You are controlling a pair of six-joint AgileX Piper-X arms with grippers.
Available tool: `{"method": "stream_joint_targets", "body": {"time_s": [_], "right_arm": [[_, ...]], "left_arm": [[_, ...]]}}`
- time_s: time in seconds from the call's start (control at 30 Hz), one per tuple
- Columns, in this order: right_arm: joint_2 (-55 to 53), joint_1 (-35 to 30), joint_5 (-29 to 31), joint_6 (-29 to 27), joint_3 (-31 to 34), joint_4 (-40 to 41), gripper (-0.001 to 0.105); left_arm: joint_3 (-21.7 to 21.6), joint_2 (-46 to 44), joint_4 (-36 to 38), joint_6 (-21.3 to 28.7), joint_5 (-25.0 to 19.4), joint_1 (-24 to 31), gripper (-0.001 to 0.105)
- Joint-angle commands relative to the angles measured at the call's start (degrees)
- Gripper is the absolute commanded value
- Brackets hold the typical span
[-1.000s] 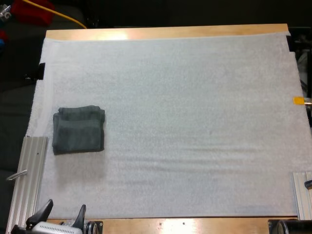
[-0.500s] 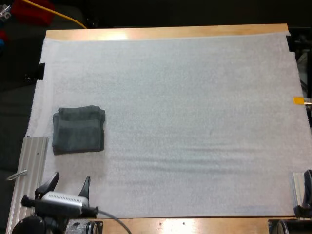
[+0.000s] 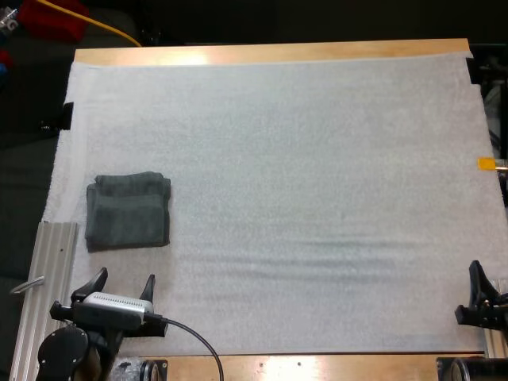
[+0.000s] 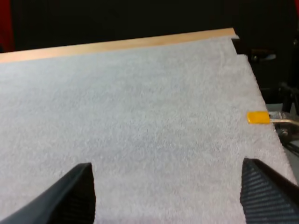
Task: Pick towel from pile, fold and stack
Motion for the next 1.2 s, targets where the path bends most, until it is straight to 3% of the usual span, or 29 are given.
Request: {"method": "stream_joint_targets", "body": {"time_s": [0.0,0.17,1.17], "right_arm": [[-2.25,-0.10,0.40,-0.20,0.48,-0.99,0.064],[-2.16,-0.10,0.40,0.05,3.21,-0.42,0.064],[-2.18,-0.10,0.40,0.15,3.20,-0.42,0.064]], "left_arm": [[-0.16,-7.97,-0.90,-0.03,-0.11,-0.18,0.068],[-0.16,-7.97,-0.90,-0.03,-0.11,-0.18,0.068],[-0.16,-7.97,-1.02,-0.03,-0.11,-0.18,0.068]]}}
